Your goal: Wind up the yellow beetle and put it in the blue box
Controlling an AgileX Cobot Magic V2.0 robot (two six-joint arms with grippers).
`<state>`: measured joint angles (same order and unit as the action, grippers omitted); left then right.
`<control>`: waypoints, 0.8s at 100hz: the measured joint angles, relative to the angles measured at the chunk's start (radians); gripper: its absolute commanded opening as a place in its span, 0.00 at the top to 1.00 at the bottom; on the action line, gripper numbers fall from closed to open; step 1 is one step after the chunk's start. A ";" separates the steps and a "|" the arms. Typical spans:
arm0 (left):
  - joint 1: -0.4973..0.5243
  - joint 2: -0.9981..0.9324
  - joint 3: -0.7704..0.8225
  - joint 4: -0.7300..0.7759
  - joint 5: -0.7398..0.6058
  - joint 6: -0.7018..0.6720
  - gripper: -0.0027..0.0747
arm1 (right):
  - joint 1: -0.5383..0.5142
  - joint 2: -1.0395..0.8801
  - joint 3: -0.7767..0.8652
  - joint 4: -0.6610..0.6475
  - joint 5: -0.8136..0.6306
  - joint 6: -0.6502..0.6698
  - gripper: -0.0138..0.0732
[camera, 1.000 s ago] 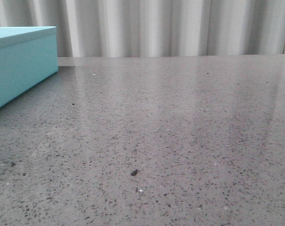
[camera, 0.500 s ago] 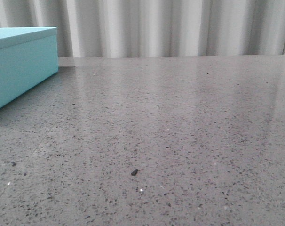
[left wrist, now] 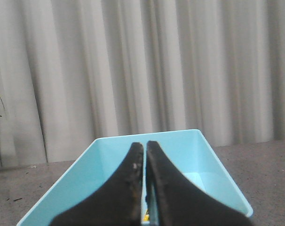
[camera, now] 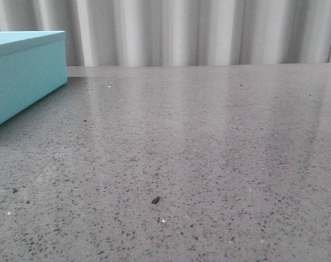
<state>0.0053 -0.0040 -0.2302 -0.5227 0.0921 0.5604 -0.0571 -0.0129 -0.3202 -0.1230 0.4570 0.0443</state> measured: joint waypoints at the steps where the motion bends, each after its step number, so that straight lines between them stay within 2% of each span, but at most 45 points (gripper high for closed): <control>1: 0.000 0.000 0.000 0.000 0.000 0.000 0.99 | 0.000 0.000 0.002 0.000 -0.003 0.000 0.91; 42: 0.000 0.000 0.000 0.000 0.001 0.000 0.99 | 0.000 0.000 0.118 0.000 -0.048 0.000 0.91; 80: 0.000 0.000 0.000 0.000 0.001 0.000 0.99 | 0.000 0.000 0.131 0.000 -0.049 0.000 0.91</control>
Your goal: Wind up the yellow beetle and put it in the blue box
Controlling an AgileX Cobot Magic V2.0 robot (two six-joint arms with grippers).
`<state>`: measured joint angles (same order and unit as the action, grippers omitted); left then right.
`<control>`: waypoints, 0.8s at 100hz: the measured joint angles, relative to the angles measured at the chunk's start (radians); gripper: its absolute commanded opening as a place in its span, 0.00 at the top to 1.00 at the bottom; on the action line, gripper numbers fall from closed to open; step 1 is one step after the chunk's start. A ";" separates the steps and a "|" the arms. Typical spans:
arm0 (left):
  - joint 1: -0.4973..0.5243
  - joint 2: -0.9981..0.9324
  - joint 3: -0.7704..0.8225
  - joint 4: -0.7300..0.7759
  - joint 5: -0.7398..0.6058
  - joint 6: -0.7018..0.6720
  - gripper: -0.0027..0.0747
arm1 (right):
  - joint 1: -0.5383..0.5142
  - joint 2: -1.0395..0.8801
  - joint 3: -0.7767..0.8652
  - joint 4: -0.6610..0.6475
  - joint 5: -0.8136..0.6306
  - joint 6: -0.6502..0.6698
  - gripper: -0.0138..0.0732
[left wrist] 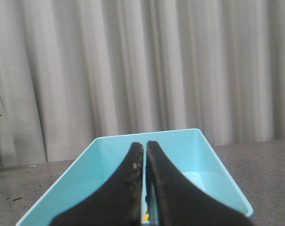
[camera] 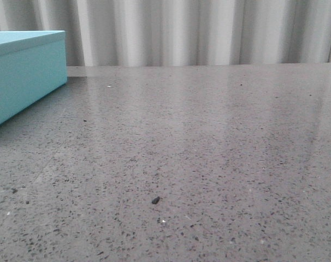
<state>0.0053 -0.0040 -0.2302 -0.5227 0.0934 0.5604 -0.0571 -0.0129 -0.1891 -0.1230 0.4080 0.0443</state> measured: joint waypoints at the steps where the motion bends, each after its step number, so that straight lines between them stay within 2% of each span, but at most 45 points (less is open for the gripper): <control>1: 0.000 0.000 0.000 0.000 0.000 0.000 0.99 | 0.000 0.000 0.000 0.000 0.000 0.000 0.91; 19: 0.000 0.000 0.006 0.007 -0.003 0.000 0.99 | 0.000 0.000 0.000 0.000 0.000 0.000 0.91; 31: 0.000 0.000 0.059 0.149 -0.093 -0.050 0.99 | 0.000 0.000 0.000 0.000 0.000 0.000 0.91; 43: 0.000 0.000 0.132 0.311 -0.271 -0.173 0.99 | 0.000 0.000 0.000 0.000 0.000 0.000 0.91; 53: 0.000 0.000 0.186 0.387 -0.326 -0.372 0.99 | 0.000 0.000 0.000 0.000 0.000 0.000 0.91; 60: 0.000 0.000 0.227 0.435 -0.327 -0.476 0.99 | 0.000 0.000 0.000 0.000 0.000 0.000 0.91; 68: 0.000 0.000 0.229 0.471 -0.284 -0.531 0.99 | 0.000 0.000 0.000 0.000 0.000 0.000 0.91; 80: 0.000 0.000 0.229 0.510 -0.137 -0.560 0.99 | 0.000 0.000 0.002 0.000 0.000 0.000 0.91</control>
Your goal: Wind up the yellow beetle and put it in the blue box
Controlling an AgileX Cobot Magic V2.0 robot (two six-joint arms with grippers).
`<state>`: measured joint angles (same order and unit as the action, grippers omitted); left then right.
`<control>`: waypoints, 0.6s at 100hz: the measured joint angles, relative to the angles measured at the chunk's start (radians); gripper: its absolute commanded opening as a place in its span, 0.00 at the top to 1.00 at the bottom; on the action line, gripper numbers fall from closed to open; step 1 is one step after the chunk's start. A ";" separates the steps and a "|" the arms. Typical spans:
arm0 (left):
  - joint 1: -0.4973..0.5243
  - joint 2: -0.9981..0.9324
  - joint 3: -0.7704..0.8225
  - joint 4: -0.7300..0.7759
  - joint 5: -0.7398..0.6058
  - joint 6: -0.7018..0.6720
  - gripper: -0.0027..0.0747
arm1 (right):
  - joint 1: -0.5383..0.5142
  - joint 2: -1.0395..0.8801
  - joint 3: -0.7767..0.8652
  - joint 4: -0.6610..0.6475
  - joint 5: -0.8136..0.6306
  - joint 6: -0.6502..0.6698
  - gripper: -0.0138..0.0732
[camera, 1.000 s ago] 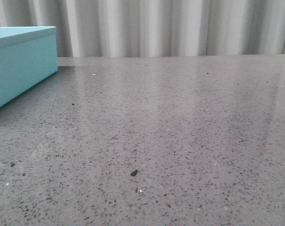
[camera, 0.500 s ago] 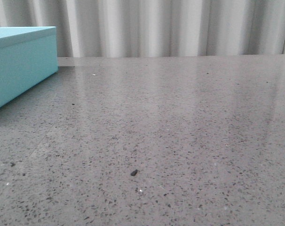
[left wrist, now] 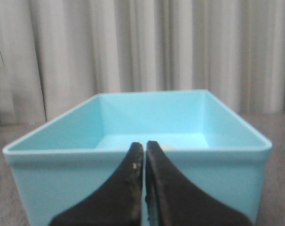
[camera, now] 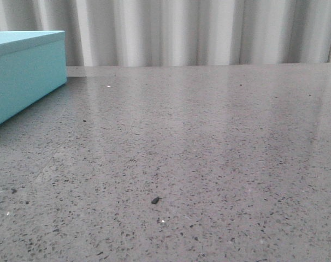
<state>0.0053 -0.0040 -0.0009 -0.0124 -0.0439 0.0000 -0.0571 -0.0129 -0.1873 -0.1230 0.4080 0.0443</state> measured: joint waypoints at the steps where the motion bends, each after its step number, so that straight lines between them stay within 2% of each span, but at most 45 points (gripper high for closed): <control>1: 0.000 0.000 0.000 0.005 0.019 0.000 0.99 | 0.000 0.000 0.000 0.000 0.000 0.000 0.91; 19: 0.000 0.000 0.000 0.022 0.260 0.000 0.99 | 0.000 0.000 0.000 0.000 0.000 0.000 0.91; 31: 0.000 0.000 0.001 0.022 0.366 0.000 0.99 | 0.000 0.000 0.000 0.000 0.000 0.000 0.91; 60: 0.000 0.000 0.000 0.024 0.371 0.000 0.99 | 0.000 0.000 0.000 0.000 0.000 0.000 0.91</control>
